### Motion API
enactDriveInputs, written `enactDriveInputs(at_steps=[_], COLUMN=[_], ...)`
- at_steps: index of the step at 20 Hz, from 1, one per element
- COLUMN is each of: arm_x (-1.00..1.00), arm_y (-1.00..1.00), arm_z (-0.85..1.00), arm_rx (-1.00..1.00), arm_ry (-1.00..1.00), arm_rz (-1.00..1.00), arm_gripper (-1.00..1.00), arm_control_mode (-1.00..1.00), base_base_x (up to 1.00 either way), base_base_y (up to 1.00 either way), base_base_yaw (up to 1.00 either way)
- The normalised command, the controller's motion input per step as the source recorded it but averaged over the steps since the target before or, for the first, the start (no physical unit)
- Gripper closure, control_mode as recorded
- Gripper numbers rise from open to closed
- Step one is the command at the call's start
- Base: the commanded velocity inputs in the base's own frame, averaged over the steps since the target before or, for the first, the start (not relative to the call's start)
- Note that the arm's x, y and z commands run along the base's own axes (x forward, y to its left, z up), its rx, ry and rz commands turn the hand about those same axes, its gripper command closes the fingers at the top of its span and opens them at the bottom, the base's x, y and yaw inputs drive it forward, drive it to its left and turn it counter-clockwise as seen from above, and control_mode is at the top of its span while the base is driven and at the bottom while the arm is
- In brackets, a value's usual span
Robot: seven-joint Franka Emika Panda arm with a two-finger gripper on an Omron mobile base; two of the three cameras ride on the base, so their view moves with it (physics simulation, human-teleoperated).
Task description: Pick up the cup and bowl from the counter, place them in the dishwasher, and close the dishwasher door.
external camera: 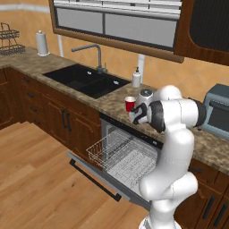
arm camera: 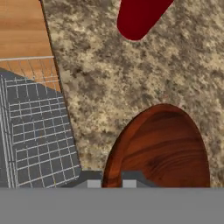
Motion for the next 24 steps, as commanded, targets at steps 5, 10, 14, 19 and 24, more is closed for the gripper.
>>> enactDriveInputs(at_steps=[5,10,14,19,24], arm_x=[-0.97,-0.61,-0.05,0.24,0.45], arm_y=[0.96,0.99,0.79,0.49,0.11], arm_z=[0.02,0.0,0.0,-0.23,-0.54], arm_rx=[0.0,0.0,0.0,0.02,0.05], arm_ry=[0.0,0.0,0.02,0.13,0.16], arm_rz=[0.0,0.0,0.0,0.0,-0.01], arm_gripper=[1.0,1.0,1.0,1.0,1.0], arm_control_mode=[-1.0,-1.0,-1.0,-1.0,-1.0], base_base_x=[0.0,0.0,0.0,0.0,0.0], base_base_y=[0.0,0.0,0.0,0.0,0.0], base_base_yaw=[0.0,0.0,0.0,0.0,0.0])
